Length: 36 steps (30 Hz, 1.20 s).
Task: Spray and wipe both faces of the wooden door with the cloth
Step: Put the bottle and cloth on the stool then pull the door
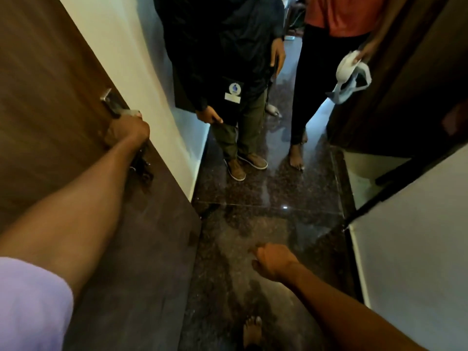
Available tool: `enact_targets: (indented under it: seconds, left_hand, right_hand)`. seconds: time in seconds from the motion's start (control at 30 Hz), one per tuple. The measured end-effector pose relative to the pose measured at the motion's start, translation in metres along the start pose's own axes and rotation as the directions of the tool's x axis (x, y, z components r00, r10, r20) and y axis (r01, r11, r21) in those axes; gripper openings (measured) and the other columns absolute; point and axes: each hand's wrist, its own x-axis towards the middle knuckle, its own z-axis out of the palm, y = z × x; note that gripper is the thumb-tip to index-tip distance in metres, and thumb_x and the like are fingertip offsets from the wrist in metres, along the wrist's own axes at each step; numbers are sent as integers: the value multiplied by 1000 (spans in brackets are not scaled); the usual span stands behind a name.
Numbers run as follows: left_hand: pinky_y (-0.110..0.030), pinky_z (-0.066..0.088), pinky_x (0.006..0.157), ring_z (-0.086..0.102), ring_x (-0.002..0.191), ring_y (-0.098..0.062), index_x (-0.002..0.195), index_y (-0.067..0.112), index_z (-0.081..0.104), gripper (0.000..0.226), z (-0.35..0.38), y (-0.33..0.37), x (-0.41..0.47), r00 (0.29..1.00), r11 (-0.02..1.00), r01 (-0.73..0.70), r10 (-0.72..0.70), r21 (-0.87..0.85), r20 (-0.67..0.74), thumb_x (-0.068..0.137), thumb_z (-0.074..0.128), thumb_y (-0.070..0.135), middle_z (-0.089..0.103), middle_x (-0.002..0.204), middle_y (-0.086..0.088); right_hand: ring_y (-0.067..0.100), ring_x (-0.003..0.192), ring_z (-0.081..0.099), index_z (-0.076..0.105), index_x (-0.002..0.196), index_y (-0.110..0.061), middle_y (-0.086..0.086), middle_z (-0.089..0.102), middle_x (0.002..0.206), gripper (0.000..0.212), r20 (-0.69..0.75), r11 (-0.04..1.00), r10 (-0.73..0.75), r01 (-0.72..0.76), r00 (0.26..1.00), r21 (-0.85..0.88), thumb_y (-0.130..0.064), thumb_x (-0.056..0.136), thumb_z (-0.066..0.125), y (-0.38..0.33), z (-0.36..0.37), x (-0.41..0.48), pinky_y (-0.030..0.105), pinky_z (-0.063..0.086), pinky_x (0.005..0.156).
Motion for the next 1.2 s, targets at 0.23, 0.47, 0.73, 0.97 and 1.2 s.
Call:
enact_targets:
  seconds: [0.23, 0.47, 0.73, 0.97, 1.2]
  left_hand:
    - [-50, 42, 96, 52, 114, -40, 117, 4, 58, 62, 10, -11, -11, 985, 980, -112, 131, 163, -116, 93, 29, 53, 55, 123, -23]
    - [-50, 36, 99, 48, 118, -44, 120, -4, 55, 64, 12, -19, -16, 978, 980, -162, 176, 119, -111, 99, 22, 46, 53, 126, -28]
    - [-45, 33, 102, 49, 119, -37, 121, -1, 55, 57, 26, -21, -22, 971, 976, -207, 196, -68, -136, 100, 22, 42, 56, 126, -23]
    - [-48, 37, 97, 49, 116, -41, 121, -2, 54, 61, 13, -21, -18, 975, 976, -217, 215, -31, -58, 99, 23, 45, 53, 126, -26]
    - [-42, 47, 94, 56, 112, -33, 131, 14, 48, 69, 0, 10, 3, 994, 983, 56, -38, -177, 102, 80, 45, 59, 54, 132, -11]
  right_hand:
    - [27, 113, 58, 50, 134, -23, 9, 58, 129, 39, -11, 998, 58, -58, 998, -33, -39, 98, 44, 13, 24, -6, 42, 51, 89]
    - [24, 116, 52, 39, 142, -27, 4, 47, 137, 45, -165, 994, 105, -99, 981, 45, -37, 99, 46, 34, 20, -26, 38, 49, 91]
    - [24, 118, 53, 44, 137, -27, 0, 47, 136, 43, -166, 980, 182, -165, 969, 111, -39, 96, 47, 46, 48, -41, 40, 52, 90]
    - [21, 119, 53, 46, 139, -27, -3, 48, 139, 43, -188, 980, 180, -160, 965, 121, -40, 98, 45, 43, 55, -43, 37, 49, 94]
    - [24, 115, 55, 49, 135, -25, -2, 48, 136, 41, -222, 984, 173, -157, 960, 90, -41, 98, 46, 57, 61, -58, 38, 50, 91]
